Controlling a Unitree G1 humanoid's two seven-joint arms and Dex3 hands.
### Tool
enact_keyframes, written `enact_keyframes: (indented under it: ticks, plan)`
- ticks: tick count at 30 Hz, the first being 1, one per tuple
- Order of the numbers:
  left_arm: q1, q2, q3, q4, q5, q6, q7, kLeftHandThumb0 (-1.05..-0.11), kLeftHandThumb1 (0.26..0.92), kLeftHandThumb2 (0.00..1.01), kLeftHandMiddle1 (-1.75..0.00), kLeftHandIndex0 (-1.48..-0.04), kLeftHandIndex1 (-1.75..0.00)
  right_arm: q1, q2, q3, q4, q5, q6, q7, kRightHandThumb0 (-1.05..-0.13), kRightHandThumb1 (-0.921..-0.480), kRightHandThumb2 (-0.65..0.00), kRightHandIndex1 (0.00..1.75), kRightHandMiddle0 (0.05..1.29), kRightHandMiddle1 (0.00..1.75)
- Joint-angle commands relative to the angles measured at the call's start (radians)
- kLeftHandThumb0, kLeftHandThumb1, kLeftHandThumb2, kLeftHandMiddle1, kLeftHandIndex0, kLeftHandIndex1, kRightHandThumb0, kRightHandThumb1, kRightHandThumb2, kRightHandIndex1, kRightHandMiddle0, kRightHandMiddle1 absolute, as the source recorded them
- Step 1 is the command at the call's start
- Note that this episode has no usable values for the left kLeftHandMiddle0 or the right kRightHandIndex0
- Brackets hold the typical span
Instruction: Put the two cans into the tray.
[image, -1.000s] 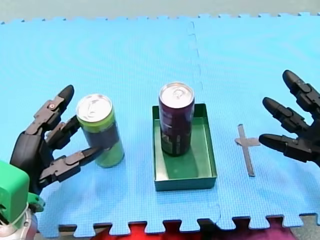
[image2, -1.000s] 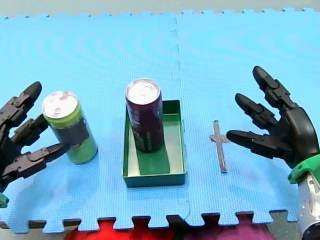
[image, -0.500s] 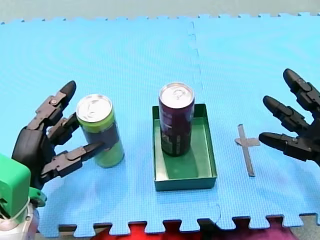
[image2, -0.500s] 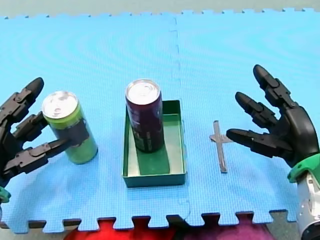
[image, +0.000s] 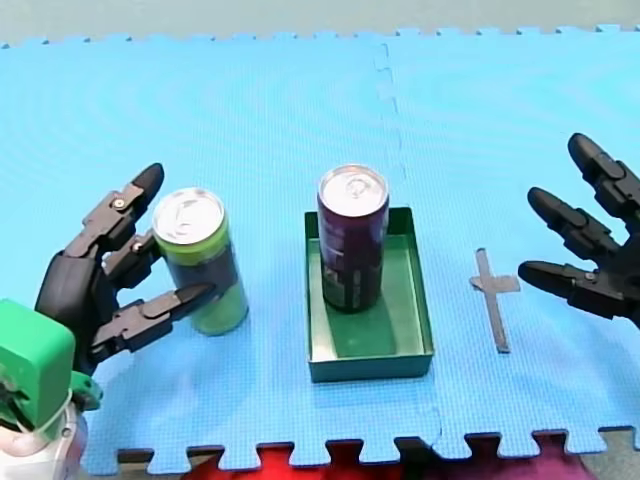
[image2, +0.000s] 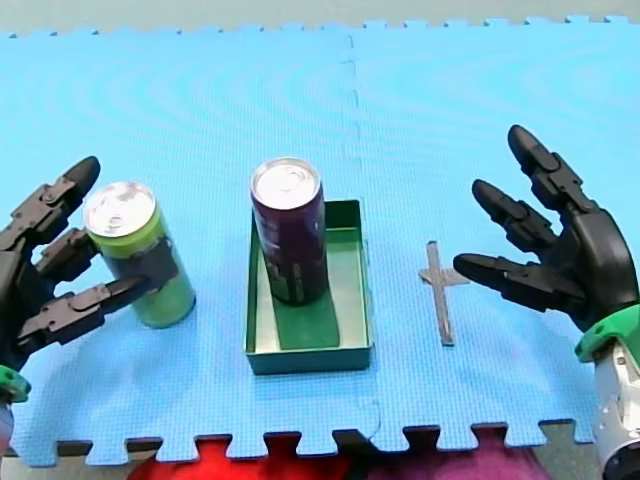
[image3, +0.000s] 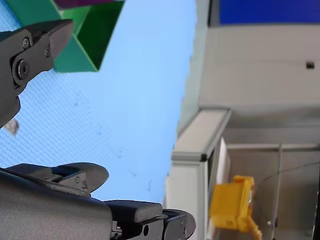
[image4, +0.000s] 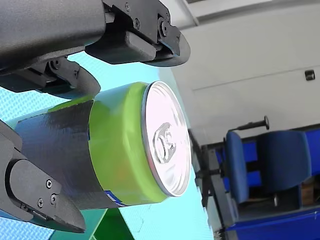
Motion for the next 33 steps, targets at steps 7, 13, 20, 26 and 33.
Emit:
enact_keyframes:
  ticks: [7,13,20,26,33]
  plan:
    - [-0.007,0.008,-0.008,0.017,-0.005,-0.006,-0.033,-1.027,0.653,0.00,0.00,-0.38,0.00,0.005,-0.001,0.001,-0.023,0.005,0.012,-0.007,-0.783,-0.633,-0.001,0.00,0.18,0.00]
    - [0.000,0.005,-0.011,-0.004,-0.014,0.023,-0.051,-1.014,0.654,0.00,0.00,-0.38,0.00,0.012,0.001,0.005,-0.042,0.004,0.021,-0.014,-0.791,-0.637,-0.002,0.00,0.18,0.00]
    - [0.007,0.000,-0.017,-0.030,-0.013,0.048,-0.048,-1.000,0.654,0.00,0.00,-0.37,0.00,0.016,0.003,0.003,-0.050,0.011,0.034,-0.015,-0.791,-0.634,0.000,0.00,0.18,0.00]
    - [0.007,0.004,-0.022,-0.034,-0.009,0.056,-0.054,-1.000,0.657,0.00,0.00,-0.37,0.00,0.024,0.003,0.006,-0.069,0.011,0.041,-0.017,-0.788,-0.634,0.000,0.00,0.18,0.00]
    - [0.008,0.000,-0.031,-0.051,0.001,0.087,-0.040,-1.002,0.660,0.00,0.00,-0.36,0.00,0.032,0.003,0.009,-0.087,0.008,0.054,-0.029,-0.786,-0.635,0.000,0.00,0.18,0.00]
